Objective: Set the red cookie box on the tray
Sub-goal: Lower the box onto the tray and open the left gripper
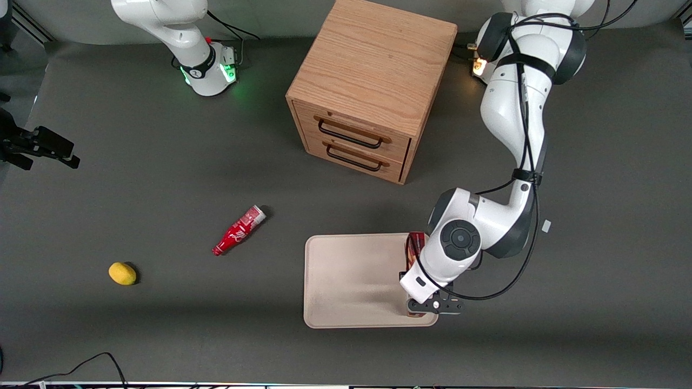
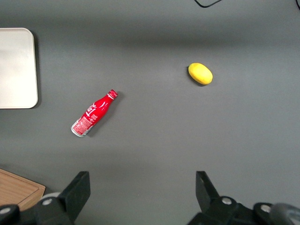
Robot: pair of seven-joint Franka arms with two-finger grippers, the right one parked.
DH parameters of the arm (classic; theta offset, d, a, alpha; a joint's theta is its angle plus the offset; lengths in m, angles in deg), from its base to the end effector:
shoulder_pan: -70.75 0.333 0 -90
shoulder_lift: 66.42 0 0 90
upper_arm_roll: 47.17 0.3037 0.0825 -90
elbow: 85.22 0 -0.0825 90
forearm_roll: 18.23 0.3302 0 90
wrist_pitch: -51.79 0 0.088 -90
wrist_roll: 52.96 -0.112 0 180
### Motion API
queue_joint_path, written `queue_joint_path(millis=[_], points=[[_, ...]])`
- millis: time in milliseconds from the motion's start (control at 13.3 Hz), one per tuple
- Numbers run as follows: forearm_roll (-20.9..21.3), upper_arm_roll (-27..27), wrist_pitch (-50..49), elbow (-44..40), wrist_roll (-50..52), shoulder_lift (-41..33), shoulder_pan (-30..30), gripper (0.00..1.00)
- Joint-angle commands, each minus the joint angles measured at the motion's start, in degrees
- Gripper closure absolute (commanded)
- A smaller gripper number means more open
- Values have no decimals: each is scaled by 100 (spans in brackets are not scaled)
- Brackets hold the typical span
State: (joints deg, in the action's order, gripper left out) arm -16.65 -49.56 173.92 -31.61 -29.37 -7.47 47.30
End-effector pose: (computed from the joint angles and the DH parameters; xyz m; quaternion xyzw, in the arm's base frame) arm 0.6764 -0.3118 0.2730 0.9964 -0.0143 0.0741 0.0393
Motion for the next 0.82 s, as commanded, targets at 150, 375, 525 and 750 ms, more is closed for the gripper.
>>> queue_joint_path(millis=[150,375,525,750], points=[[105,89,284,106,154,72,-89,21],[114,89,381,185,163,72,-89,0],[114,98,381,185,163,72,-89,0],[114,98,381,185,163,72,-89,0]])
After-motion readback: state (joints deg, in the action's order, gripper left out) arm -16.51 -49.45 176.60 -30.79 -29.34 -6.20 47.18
